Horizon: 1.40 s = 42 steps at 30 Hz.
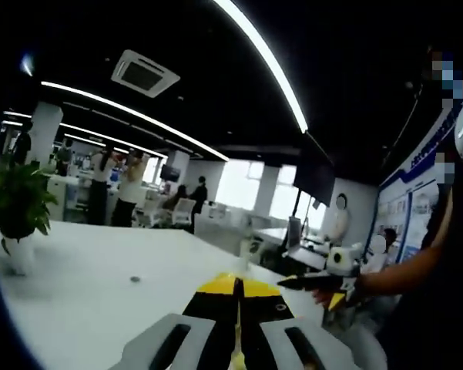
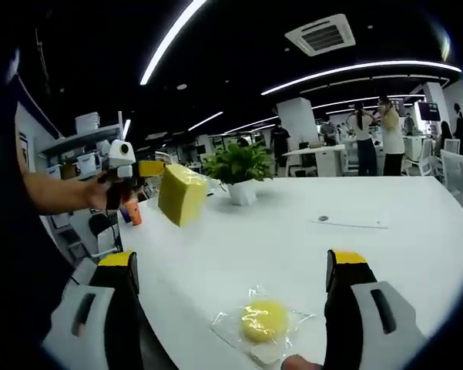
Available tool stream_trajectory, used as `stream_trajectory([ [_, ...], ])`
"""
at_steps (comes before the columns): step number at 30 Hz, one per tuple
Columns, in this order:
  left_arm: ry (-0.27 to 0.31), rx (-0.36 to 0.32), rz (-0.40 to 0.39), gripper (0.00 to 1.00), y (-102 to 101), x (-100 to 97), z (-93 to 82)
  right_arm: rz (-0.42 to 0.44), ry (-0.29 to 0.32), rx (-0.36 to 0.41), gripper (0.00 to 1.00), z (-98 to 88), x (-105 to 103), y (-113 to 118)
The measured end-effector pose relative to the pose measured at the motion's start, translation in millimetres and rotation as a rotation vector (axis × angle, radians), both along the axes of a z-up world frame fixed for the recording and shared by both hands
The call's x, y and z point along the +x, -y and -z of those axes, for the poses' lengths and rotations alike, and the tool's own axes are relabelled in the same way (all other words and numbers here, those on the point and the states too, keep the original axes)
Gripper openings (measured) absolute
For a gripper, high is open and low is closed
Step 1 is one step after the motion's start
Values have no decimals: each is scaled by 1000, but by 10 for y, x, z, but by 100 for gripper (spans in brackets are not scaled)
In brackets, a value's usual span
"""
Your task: Compare the silicone blocks by pressing each to a similar depth, holding the contact briefly, and releasing to observe deformation and rebound differences across the visible hardness samples.
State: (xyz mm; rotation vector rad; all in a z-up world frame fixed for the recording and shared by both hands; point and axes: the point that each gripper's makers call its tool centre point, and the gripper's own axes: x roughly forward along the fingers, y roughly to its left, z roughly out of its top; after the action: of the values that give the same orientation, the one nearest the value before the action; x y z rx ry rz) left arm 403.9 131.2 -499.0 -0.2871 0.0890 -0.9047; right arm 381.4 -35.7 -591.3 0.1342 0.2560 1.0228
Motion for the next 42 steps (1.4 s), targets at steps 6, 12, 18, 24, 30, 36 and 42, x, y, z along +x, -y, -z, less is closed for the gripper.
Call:
stream_trajectory([
  [6, 15, -53, 53, 0, 143, -109, -198, -62, 21, 80, 92, -215, -76, -259],
  [12, -36, -100, 140, 0, 319, -239, -321, -122, 39, 59, 92, -270, -29, -477],
  [18, -11, -102, 174, 0, 398, -318, -362, -197, 64, 84, 91, -397, -88, -679],
  [24, -14, -113, 221, 0, 460, -398, -369, -227, 59, 117, 89, -450, -55, -840],
  [30, -30, -121, 244, 0, 480, -377, -292, -263, 53, 159, 69, -509, -72, -937],
  [36, -35, -119, 263, 0, 529, -319, -234, -275, 21, 188, 53, -451, -44, -990],
  [42, -48, -158, 267, 0, 534, -279, -250, -262, -9, 256, 46, -508, 1, -942],
])
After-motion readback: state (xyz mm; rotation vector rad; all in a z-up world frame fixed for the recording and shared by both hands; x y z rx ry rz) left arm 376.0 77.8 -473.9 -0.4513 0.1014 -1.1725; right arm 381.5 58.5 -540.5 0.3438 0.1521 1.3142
